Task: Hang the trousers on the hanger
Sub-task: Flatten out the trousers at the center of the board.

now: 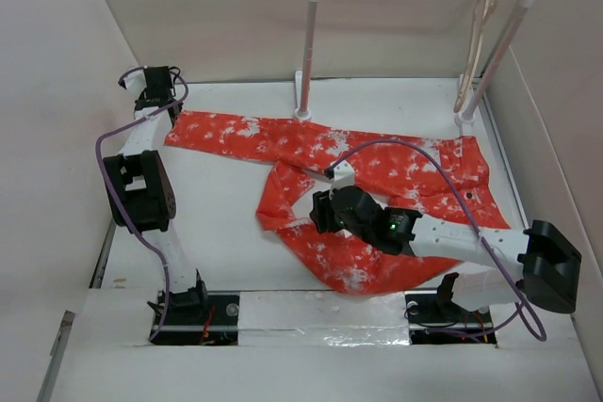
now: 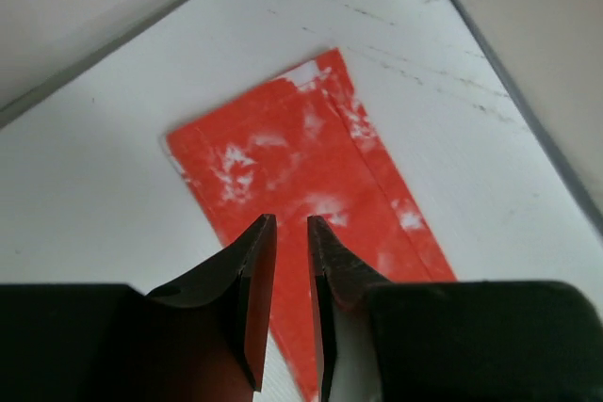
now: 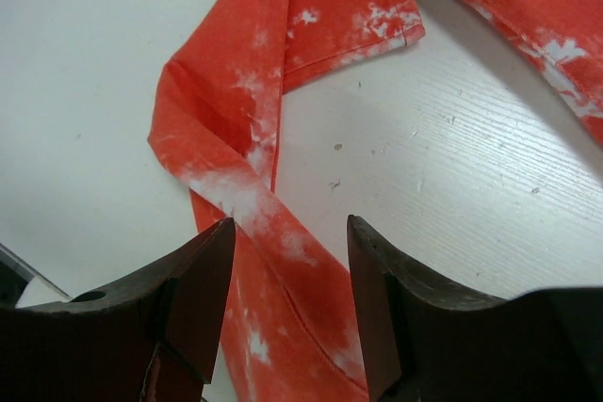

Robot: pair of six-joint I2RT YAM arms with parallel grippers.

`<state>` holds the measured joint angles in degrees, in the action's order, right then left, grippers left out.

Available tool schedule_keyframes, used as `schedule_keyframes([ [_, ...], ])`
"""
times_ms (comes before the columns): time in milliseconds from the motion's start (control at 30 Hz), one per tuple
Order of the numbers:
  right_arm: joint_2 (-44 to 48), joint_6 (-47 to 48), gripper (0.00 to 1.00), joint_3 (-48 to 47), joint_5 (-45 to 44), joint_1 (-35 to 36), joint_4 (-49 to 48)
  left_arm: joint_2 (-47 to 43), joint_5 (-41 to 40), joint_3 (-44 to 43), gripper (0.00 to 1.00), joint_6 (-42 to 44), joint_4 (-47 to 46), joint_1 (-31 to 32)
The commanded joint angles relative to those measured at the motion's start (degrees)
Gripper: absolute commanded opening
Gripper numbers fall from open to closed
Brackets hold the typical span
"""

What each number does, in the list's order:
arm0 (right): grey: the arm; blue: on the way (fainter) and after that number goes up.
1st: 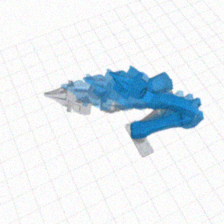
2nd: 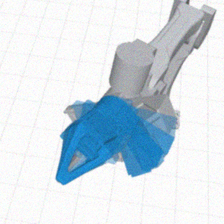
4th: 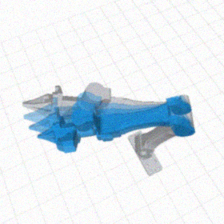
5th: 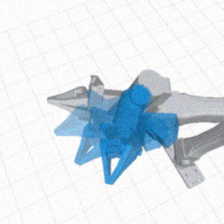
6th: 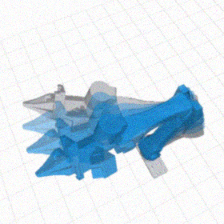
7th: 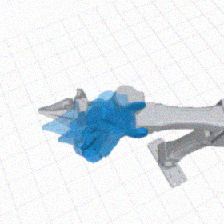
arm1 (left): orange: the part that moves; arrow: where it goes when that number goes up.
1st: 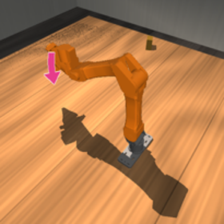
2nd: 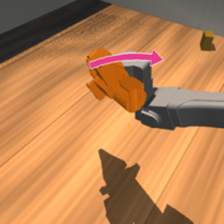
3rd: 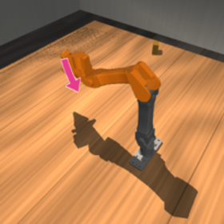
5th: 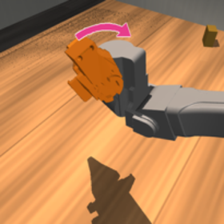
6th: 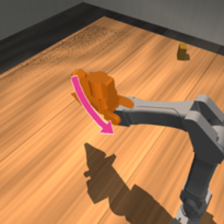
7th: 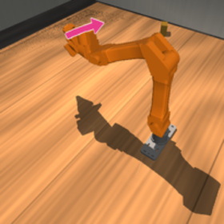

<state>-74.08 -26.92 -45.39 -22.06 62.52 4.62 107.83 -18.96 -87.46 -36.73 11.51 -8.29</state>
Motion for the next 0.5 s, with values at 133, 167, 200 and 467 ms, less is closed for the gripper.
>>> schedule_keyframes([
  [133, 3.69, -1.21, 0.37, -1.20, -3.25, 2.43, -2.32, -1.81, 5.74, -4.94, 0.20, 2.38, -1.56, 0.03],
  [167, 3.25, -1.21, 0.37, -1.37, -3.16, 2.43, -2.51, -1.83, 7.34, -3.26, 0.20, 1.93, -2.88, 0.90],
  [200, 2.81, -1.12, 0.10, -1.72, -2.99, 3.04, -2.51, -4.36, 8.32, -1.15, 0.20, 1.84, -4.20, 2.04],
  [467, 1.92, 1.07, 0.03, -4.19, -5.88, 3.04, 0.12, -13.60, 7.71, 8.78, 0.03, 1.40, 1.93, 19.62],
])
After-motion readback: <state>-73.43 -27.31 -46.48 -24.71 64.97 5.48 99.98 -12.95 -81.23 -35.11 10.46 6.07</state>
